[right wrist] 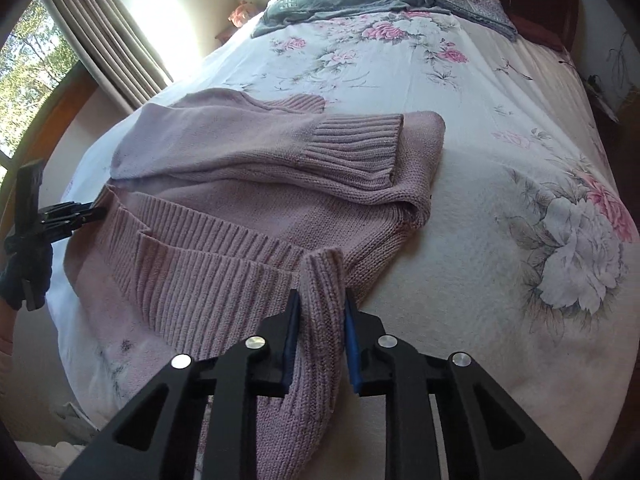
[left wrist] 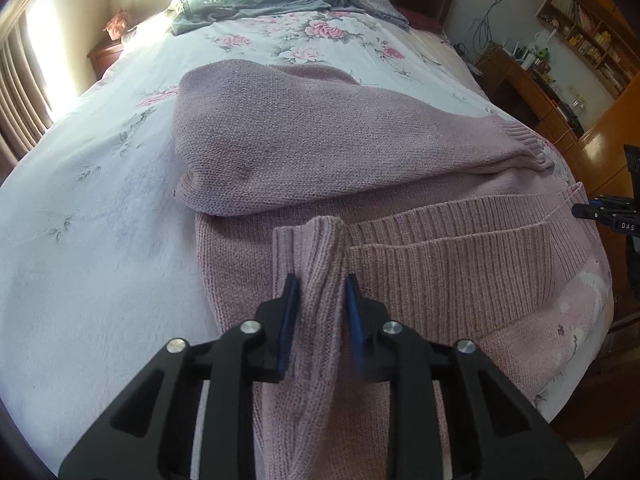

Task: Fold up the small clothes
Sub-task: 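Lift the hem with both tools and fold it toward the collar, then open both tools to release the folded hem onto the sweater body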

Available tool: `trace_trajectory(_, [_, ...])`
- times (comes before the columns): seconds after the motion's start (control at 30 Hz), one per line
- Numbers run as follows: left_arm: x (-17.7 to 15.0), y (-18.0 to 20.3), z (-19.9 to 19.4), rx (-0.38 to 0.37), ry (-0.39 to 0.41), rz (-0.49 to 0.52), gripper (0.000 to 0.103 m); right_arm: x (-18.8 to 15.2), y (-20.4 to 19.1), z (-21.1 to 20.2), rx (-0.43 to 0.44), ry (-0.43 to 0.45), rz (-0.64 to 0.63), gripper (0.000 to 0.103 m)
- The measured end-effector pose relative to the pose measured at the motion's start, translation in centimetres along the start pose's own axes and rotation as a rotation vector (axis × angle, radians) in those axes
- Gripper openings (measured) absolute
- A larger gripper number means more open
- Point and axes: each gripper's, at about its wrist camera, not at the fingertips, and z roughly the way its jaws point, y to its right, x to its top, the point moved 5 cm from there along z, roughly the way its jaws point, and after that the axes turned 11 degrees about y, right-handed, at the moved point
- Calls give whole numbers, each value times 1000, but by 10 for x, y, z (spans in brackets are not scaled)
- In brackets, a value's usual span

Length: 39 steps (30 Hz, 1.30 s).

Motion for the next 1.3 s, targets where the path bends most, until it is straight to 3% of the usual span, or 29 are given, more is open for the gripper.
trace_trajectory(0.1, [2,3,-16,-54,54,-40,10,2,-1,-18,16,42,8,10])
trace_trajectory(0.43, [45,9,-112,-174,321,-113,10,33,-14,-97,202,237,83,9])
trace_trajectory(0.6, [99,2,-124,-175,412,-142,10,86,-4,-110,209,315,104,9])
trace_trajectory(0.77, [158,-18,-97,-144,442,-184,10,156,18,-91,196,336,166,9])
trace_trajectory(0.87, [182,-34,-64,-117,412,-217,10,184,33,-60,185,305,208,9])
trace_trajectory(0.97, [191,-49,-19,-69,334,-255,10,197,42,-16,158,234,245,9])
trace_trajectory(1.17, [173,-78,69,40,135,-329,14,184,65,80,51,51,321,13])
trace_trajectory(1.2, [169,-88,78,59,112,-355,15,179,71,92,16,21,333,20])
trace_trajectory(1.3, [161,-104,79,83,104,-428,20,168,80,106,-48,-17,336,25])
